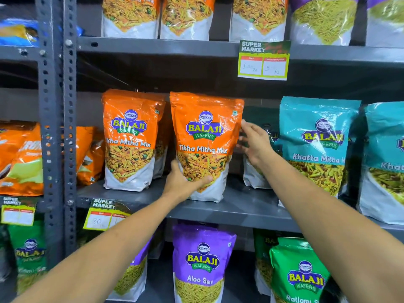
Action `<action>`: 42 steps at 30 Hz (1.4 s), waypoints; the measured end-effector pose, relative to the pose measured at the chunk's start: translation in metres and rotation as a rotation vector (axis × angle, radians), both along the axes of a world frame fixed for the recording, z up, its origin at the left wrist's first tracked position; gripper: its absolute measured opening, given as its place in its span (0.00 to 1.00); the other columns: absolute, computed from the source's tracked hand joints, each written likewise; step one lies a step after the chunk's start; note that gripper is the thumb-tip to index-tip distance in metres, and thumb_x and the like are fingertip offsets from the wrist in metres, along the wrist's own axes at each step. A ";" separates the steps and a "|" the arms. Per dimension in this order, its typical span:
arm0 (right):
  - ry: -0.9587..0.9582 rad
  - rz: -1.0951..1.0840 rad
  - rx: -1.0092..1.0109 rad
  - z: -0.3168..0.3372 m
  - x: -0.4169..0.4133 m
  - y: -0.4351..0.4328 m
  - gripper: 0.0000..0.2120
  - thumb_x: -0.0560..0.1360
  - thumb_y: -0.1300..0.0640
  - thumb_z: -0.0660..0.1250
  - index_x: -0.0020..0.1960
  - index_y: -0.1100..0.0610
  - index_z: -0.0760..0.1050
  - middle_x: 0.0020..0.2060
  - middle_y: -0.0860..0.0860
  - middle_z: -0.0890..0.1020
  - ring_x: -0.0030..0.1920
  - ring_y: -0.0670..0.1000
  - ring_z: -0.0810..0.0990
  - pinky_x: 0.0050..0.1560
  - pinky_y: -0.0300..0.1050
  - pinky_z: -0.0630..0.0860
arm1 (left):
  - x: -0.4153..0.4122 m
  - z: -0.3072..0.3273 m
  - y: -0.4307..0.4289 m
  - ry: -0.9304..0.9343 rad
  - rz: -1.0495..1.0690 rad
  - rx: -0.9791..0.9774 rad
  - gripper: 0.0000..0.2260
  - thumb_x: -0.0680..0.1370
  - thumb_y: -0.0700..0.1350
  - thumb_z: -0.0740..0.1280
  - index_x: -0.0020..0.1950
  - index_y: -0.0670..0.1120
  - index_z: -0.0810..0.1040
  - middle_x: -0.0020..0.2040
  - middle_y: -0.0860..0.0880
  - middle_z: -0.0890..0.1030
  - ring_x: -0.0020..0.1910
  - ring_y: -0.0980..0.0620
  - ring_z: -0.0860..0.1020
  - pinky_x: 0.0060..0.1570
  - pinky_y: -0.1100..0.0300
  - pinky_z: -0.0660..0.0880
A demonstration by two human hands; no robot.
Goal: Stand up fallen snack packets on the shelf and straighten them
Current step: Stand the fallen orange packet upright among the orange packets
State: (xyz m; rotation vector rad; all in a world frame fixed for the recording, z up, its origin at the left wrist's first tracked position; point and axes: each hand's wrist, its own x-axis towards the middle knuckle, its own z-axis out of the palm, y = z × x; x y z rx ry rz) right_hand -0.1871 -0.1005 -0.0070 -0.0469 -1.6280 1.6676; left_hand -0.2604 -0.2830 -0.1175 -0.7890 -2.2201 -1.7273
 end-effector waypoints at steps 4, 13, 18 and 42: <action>0.030 -0.166 0.099 0.012 -0.006 -0.008 0.09 0.77 0.55 0.64 0.39 0.52 0.75 0.42 0.56 0.80 0.45 0.54 0.80 0.54 0.56 0.80 | -0.003 0.001 -0.001 0.015 0.059 -0.015 0.43 0.58 0.60 0.79 0.63 0.47 0.61 0.63 0.48 0.74 0.62 0.47 0.74 0.56 0.58 0.70; -0.217 0.032 -0.096 -0.087 -0.030 -0.026 0.44 0.60 0.20 0.55 0.67 0.46 0.71 0.65 0.48 0.77 0.64 0.52 0.75 0.68 0.58 0.69 | -0.007 0.012 -0.004 -0.185 -0.112 0.281 0.39 0.69 0.73 0.54 0.75 0.54 0.58 0.74 0.50 0.67 0.73 0.47 0.65 0.66 0.52 0.62; -0.272 -0.067 -0.078 -0.109 -0.039 -0.045 0.46 0.64 0.22 0.42 0.71 0.47 0.68 0.68 0.52 0.75 0.67 0.55 0.73 0.69 0.57 0.67 | 0.005 0.011 0.019 -0.227 -0.067 0.325 0.42 0.66 0.78 0.48 0.74 0.56 0.60 0.73 0.49 0.69 0.70 0.45 0.69 0.69 0.47 0.65; -0.100 -0.386 0.063 -0.108 -0.014 -0.055 0.19 0.80 0.42 0.50 0.50 0.58 0.67 0.47 0.54 0.77 0.49 0.53 0.73 0.48 0.43 0.65 | -0.009 0.003 0.019 0.156 0.447 0.503 0.30 0.72 0.66 0.53 0.54 0.40 0.73 0.53 0.41 0.77 0.54 0.41 0.75 0.53 0.47 0.72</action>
